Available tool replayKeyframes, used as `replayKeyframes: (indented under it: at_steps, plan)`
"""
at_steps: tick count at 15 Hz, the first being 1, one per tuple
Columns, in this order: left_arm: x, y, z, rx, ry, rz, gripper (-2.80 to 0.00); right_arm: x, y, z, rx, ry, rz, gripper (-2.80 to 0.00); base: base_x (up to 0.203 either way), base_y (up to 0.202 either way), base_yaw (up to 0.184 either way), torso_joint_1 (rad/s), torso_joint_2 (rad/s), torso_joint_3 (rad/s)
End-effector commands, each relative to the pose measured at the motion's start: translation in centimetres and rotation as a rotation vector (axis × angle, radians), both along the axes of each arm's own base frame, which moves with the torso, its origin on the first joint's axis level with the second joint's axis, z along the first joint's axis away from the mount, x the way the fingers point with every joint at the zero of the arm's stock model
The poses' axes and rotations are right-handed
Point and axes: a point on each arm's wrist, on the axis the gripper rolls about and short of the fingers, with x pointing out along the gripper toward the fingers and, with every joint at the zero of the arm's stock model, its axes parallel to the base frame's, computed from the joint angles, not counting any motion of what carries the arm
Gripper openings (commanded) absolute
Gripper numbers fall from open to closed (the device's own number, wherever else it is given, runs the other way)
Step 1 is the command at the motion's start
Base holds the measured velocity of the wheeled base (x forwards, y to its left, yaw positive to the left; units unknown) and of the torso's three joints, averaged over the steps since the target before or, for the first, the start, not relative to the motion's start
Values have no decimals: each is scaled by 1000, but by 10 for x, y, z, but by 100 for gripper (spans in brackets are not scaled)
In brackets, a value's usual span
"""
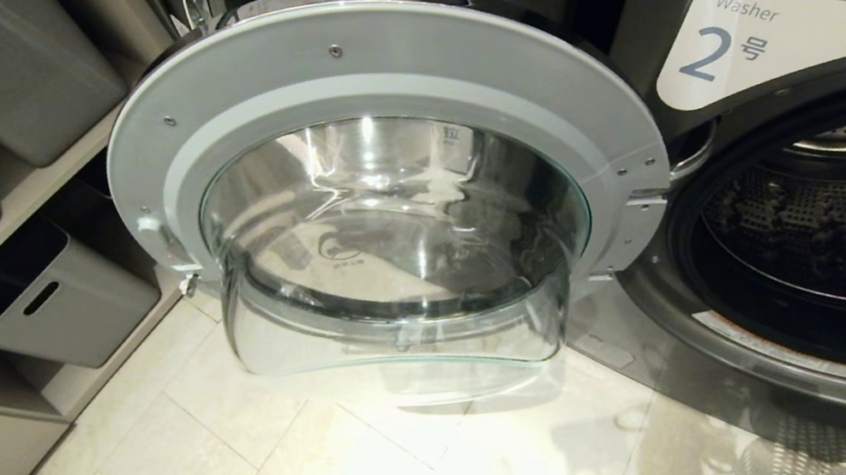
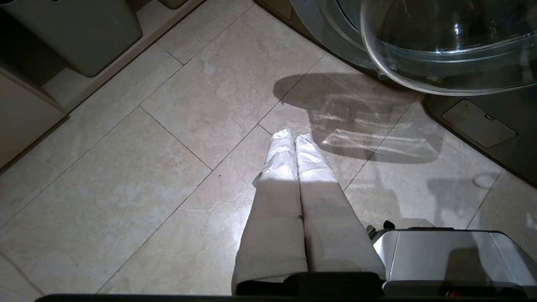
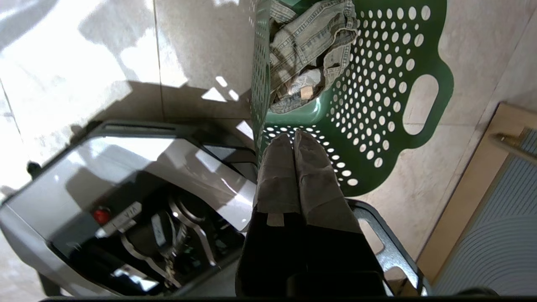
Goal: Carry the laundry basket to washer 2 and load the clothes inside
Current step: Place the clothes into the washing machine
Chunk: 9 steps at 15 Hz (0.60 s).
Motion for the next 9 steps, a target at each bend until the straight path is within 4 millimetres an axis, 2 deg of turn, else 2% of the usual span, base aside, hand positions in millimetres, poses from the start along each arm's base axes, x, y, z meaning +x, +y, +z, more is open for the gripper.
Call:
replayKeyframes:
  at_steps: [1,9]
  plan:
    - [0,0,0,0,3,0,-280,16,-13,-3,56,60,-100,-280,0,0,0,0,0,0]
    - [0,0,0,0,2,0,-280,51,-69,-8,157,57,-338,-280,0,0,0,0,0,0]
